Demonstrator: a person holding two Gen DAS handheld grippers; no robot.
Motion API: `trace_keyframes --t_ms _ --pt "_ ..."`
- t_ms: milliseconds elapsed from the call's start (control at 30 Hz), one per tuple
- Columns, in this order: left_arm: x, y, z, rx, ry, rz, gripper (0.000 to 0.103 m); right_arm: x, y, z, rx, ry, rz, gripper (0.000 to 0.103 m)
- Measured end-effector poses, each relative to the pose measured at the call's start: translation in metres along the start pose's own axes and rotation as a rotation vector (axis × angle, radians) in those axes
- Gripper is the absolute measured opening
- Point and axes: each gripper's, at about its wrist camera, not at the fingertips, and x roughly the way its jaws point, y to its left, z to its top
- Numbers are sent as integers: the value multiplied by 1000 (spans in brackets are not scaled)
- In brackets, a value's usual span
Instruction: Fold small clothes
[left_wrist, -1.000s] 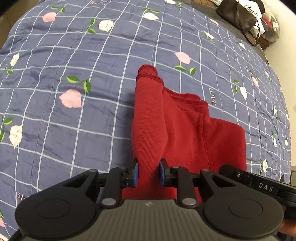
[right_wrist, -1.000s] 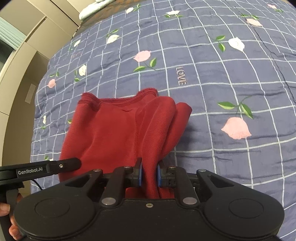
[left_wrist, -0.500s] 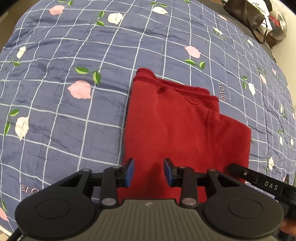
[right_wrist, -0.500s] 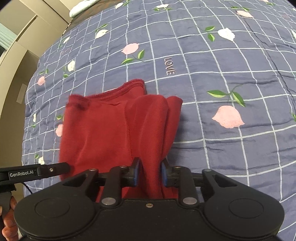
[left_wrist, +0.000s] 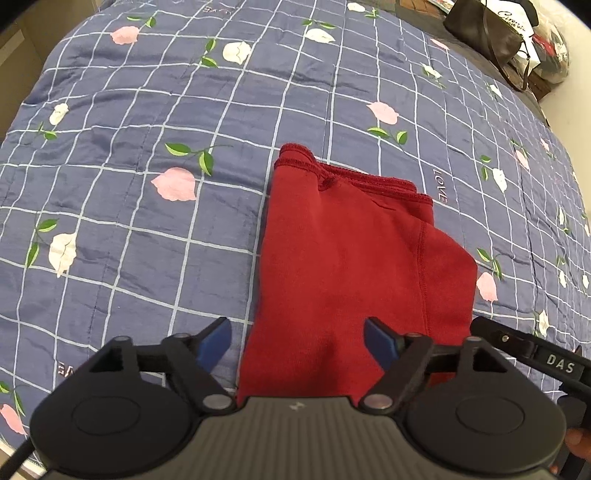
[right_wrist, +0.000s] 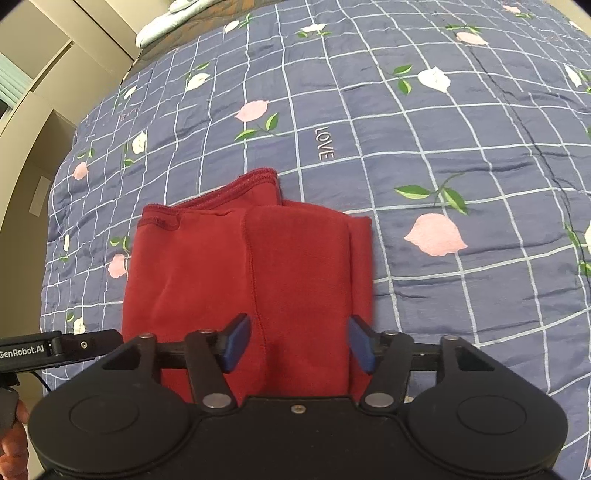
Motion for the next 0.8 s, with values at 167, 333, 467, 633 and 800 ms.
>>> trace_keyframes --t_ms 167,333,467,633,800 --pt "-6 -3 -4 1 -25 22 98 -10 -2 0 22 -45 1 100" --pt "-14 -5 -8 4 -86 49 102 -22 -6 0 59 -101 -15 102" --pt "-21 -6 -10 16 -117 55 102 -34 -4 -3 42 -148 -54 102" --pt "-32 -10 -20 65 -184 67 102 -52 -2 -17 53 -212 -93 102" --pt "-46 -14 -34 115 -260 67 102 -73 -1 -37 32 -270 -131 102"
